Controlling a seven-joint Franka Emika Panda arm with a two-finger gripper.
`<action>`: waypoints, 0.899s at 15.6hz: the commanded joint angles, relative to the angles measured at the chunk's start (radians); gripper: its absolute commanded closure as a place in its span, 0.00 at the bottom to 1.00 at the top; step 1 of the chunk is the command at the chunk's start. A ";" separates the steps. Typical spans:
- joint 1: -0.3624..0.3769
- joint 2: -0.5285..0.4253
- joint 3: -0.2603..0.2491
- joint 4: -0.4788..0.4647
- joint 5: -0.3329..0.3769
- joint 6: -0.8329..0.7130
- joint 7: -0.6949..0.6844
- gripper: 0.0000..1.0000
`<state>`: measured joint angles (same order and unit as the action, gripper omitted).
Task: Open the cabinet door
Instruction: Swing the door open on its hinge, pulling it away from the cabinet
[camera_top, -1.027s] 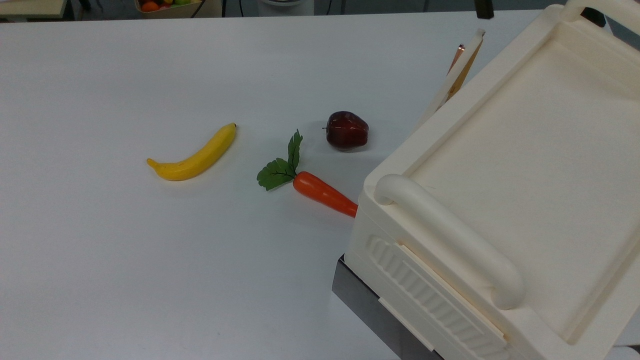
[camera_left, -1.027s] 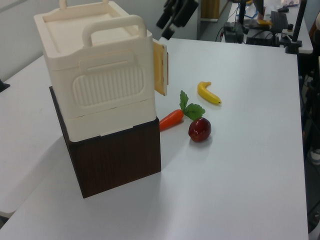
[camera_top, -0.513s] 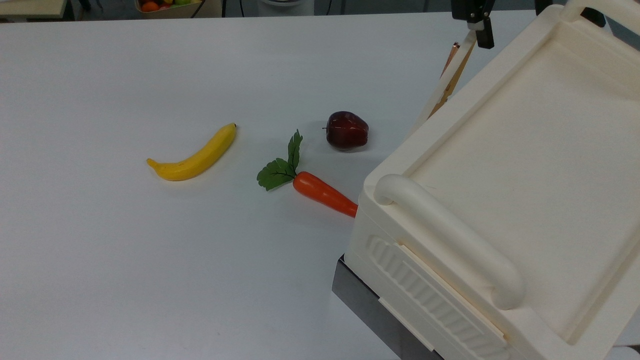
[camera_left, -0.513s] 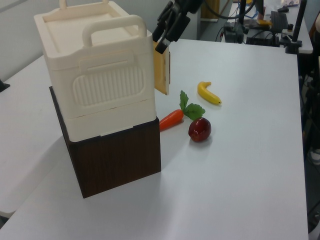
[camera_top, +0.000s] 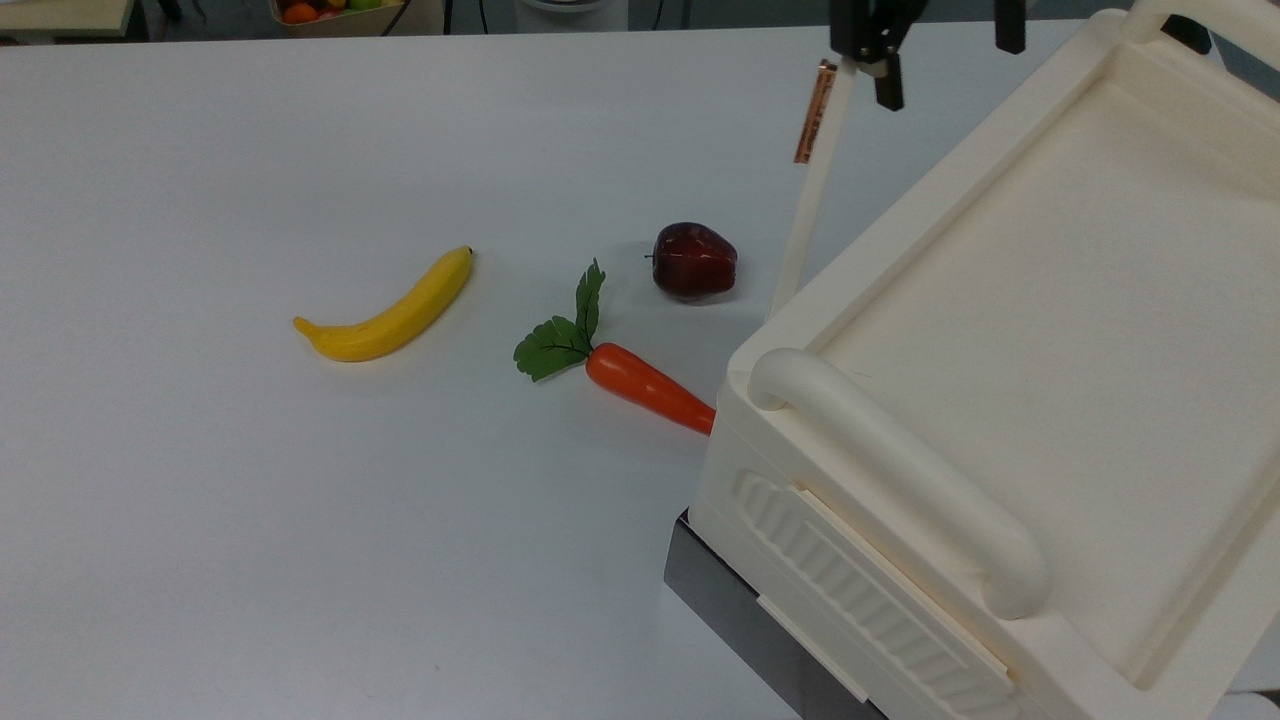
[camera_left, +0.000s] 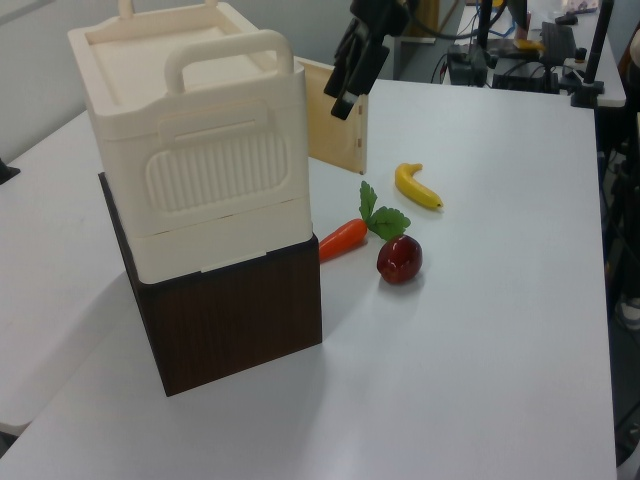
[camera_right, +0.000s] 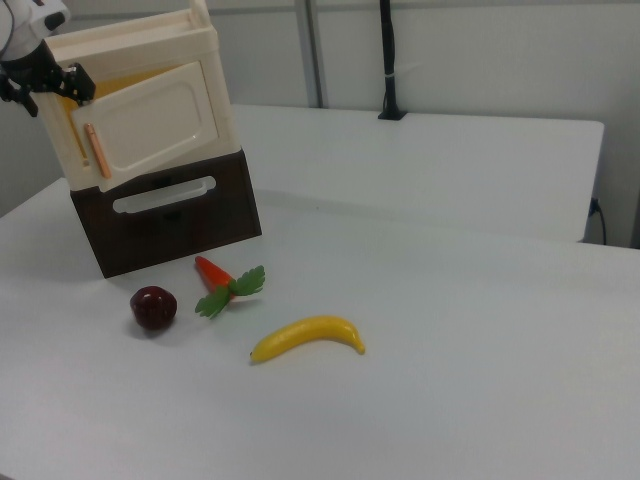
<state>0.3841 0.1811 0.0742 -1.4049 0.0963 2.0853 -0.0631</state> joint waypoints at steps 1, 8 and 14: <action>-0.039 -0.042 -0.005 -0.026 -0.059 -0.111 0.083 0.00; -0.169 -0.063 -0.010 -0.022 -0.081 -0.189 0.111 0.00; -0.257 -0.063 -0.010 -0.022 -0.083 -0.202 0.111 0.00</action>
<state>0.1557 0.1421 0.0651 -1.4047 0.0249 1.8998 0.0257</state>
